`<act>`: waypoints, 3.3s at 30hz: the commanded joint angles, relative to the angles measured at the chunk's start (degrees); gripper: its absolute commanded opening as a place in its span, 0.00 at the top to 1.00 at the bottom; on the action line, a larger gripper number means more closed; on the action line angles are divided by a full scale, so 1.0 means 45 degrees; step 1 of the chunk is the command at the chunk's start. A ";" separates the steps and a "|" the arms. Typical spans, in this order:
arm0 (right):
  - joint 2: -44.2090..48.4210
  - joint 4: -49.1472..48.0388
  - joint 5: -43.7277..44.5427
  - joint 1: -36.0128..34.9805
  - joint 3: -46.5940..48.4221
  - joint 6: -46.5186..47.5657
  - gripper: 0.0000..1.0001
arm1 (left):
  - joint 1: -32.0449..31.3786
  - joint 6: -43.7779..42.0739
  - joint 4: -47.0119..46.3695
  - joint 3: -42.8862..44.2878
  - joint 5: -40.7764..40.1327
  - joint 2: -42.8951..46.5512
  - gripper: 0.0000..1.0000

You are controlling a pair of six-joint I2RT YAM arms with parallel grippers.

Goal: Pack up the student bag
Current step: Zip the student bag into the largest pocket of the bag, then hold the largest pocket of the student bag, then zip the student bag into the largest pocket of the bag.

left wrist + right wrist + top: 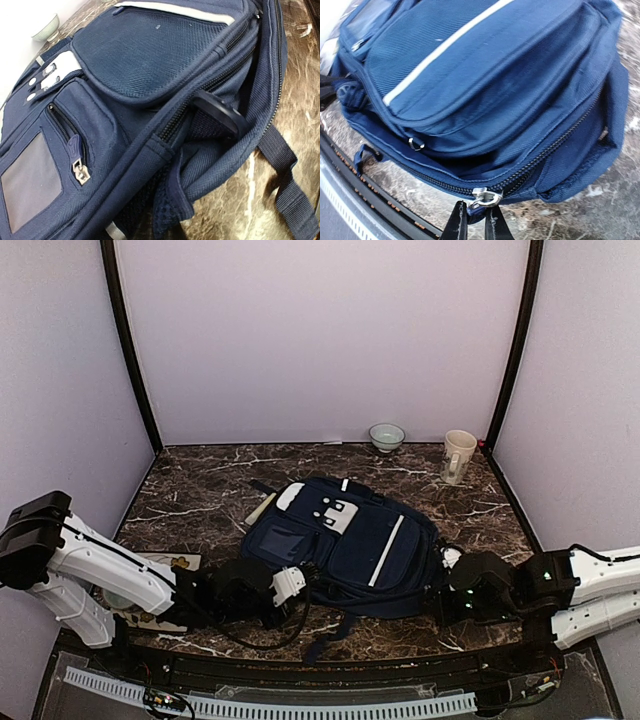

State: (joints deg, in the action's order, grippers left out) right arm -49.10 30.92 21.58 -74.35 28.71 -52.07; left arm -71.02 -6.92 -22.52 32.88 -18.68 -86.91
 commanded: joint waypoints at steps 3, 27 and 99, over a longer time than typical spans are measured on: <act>-0.0464 -0.1077 -0.0209 -0.0236 0.0558 0.0844 1.00 | -0.0776 -0.0235 0.0368 0.0586 -0.0571 0.1163 0.58; 0.1105 0.0005 0.0155 -0.0248 0.0125 0.0279 1.00 | -0.1482 -0.1452 -0.3252 0.5528 0.2524 -0.5363 0.32; -0.0340 -0.2907 -0.2067 0.0926 -0.0053 0.2086 1.00 | -0.3455 -0.1221 -0.1938 -0.1900 0.2631 0.3980 0.44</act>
State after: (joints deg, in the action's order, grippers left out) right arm -51.66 21.89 13.54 -70.78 28.29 -45.17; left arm -86.46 -14.13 -33.23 23.94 -6.35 -71.61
